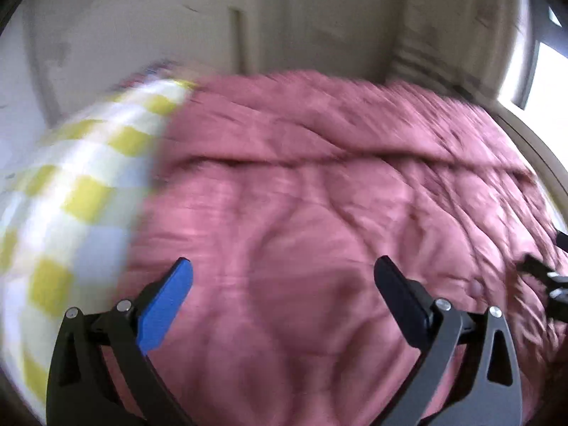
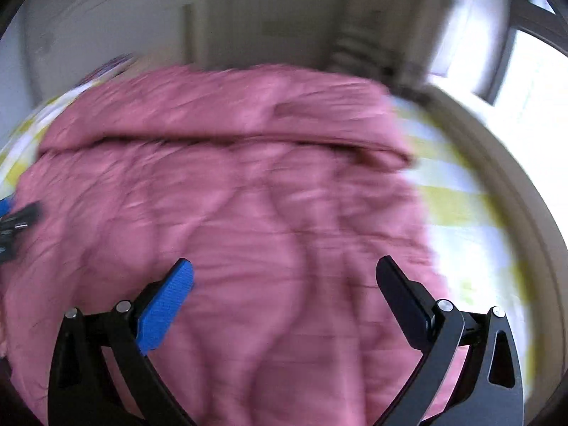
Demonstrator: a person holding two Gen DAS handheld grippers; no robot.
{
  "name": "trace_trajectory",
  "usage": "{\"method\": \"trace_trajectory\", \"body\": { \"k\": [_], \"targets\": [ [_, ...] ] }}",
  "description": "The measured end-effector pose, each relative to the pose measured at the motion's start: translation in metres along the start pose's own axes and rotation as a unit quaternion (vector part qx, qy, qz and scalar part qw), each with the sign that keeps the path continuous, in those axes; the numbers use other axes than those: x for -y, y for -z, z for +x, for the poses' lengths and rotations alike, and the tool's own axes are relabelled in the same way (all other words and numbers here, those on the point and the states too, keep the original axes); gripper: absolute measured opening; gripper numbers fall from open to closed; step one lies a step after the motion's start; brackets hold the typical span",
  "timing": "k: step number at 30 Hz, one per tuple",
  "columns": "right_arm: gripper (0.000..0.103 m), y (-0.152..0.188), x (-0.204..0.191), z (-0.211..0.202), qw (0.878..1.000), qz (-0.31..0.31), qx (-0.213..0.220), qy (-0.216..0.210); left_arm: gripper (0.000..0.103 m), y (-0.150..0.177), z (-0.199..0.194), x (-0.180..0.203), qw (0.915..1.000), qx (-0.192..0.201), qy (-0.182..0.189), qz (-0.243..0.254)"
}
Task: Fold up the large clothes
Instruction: 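Release the hem and smooth the folded jacket with both tools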
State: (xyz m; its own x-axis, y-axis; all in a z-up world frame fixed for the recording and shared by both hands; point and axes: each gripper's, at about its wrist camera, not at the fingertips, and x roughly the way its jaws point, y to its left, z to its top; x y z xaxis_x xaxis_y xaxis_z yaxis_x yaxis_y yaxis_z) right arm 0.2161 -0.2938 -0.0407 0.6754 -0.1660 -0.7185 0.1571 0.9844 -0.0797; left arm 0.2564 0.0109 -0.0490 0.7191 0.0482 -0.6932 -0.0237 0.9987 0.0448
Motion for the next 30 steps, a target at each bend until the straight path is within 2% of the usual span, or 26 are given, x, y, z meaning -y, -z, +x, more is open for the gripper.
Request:
{"method": "trace_trajectory", "body": {
  "k": [2, 3, 4, 5, 6, 8, 10, 11, 12, 14, 16, 17, 18, 19, 20, 21, 22, 24, 26, 30],
  "targets": [
    [0.098, 0.005, 0.028, 0.001, 0.998, 0.039, -0.009, 0.043, 0.101, 0.000, -0.005, -0.015, 0.9987, 0.010, -0.044, -0.023],
    [0.099, 0.008, 0.043, 0.006, 0.996, 0.061, -0.024, 0.052, 0.101, 0.003, -0.003, -0.030, 0.9963, -0.002, -0.074, -0.042],
    [0.099, 0.012, 0.059, 0.016, 0.994, 0.094, -0.050, 0.029, 0.101, 0.001, 0.005, -0.040, 0.9944, -0.022, -0.083, -0.061],
    [0.099, 0.015, 0.068, 0.017, 0.991, 0.119, -0.060, 0.005, 0.101, 0.004, 0.012, -0.052, 0.9928, -0.048, -0.072, -0.082],
    [0.099, 0.014, 0.072, 0.017, 0.991, 0.126, -0.056, 0.004, 0.101, 0.004, 0.022, -0.059, 0.9906, -0.072, -0.047, -0.106],
    [0.099, 0.011, 0.068, 0.015, 0.992, 0.113, -0.051, 0.017, 0.101, 0.003, 0.023, -0.063, 0.9901, -0.070, -0.038, -0.115],
    [0.099, 0.010, 0.052, 0.007, 0.995, 0.084, -0.035, 0.035, 0.101, 0.002, 0.015, -0.052, 0.9937, -0.042, -0.050, -0.091],
    [0.099, 0.010, 0.046, 0.001, 0.997, 0.071, -0.026, 0.031, 0.101, 0.001, 0.006, -0.043, 0.9957, -0.022, -0.050, -0.075],
    [0.099, 0.010, 0.037, -0.007, 0.998, 0.055, -0.013, 0.008, 0.101, 0.003, -0.002, -0.040, 0.9970, -0.009, -0.042, -0.065],
    [0.099, 0.012, 0.015, -0.025, 0.999, 0.019, 0.010, -0.041, 0.101, 0.008, -0.022, -0.020, 0.9992, 0.016, 0.010, -0.036],
    [0.099, 0.014, -0.007, -0.029, 0.997, -0.029, 0.013, -0.072, 0.101, 0.015, -0.031, 0.000, 0.9983, 0.017, 0.056, 0.001],
    [0.099, 0.016, -0.020, -0.024, 0.995, -0.056, -0.002, -0.080, 0.101, 0.019, -0.032, 0.008, 0.9974, 0.012, 0.068, 0.021],
    [0.099, 0.022, -0.036, -0.015, 0.992, -0.090, -0.029, -0.083, 0.101, 0.028, -0.028, 0.026, 0.9958, -0.001, 0.070, 0.059],
    [0.098, 0.024, -0.046, -0.003, 0.990, -0.109, -0.041, -0.082, 0.101, 0.034, -0.016, 0.042, 0.9930, -0.027, 0.052, 0.102],
    [0.098, 0.025, -0.043, -0.003, 0.991, -0.093, -0.025, -0.093, 0.101, 0.035, -0.010, 0.051, 0.9904, -0.042, 0.038, 0.126],
    [0.099, 0.025, -0.040, -0.002, 0.991, -0.086, -0.033, -0.097, 0.101, 0.031, -0.011, 0.055, 0.9904, -0.029, 0.034, 0.131],
    [0.099, 0.024, -0.037, 0.000, 0.991, -0.078, -0.037, -0.102, 0.101, 0.028, -0.007, 0.056, 0.9901, -0.034, 0.033, 0.132],
    [0.098, 0.021, -0.026, 0.003, 0.992, -0.068, -0.037, -0.099, 0.101, 0.027, -0.004, 0.049, 0.9916, -0.044, 0.051, 0.111],
    [0.098, 0.021, -0.016, -0.002, 0.996, -0.056, -0.028, -0.069, 0.101, 0.030, -0.009, 0.037, 0.9944, -0.047, 0.048, 0.082],
    [0.098, 0.025, 0.032, -0.009, 1.000, 0.010, -0.012, 0.003, 0.101, 0.029, -0.023, -0.010, 0.9997, -0.002, -0.025, 0.001]
  ]
}}
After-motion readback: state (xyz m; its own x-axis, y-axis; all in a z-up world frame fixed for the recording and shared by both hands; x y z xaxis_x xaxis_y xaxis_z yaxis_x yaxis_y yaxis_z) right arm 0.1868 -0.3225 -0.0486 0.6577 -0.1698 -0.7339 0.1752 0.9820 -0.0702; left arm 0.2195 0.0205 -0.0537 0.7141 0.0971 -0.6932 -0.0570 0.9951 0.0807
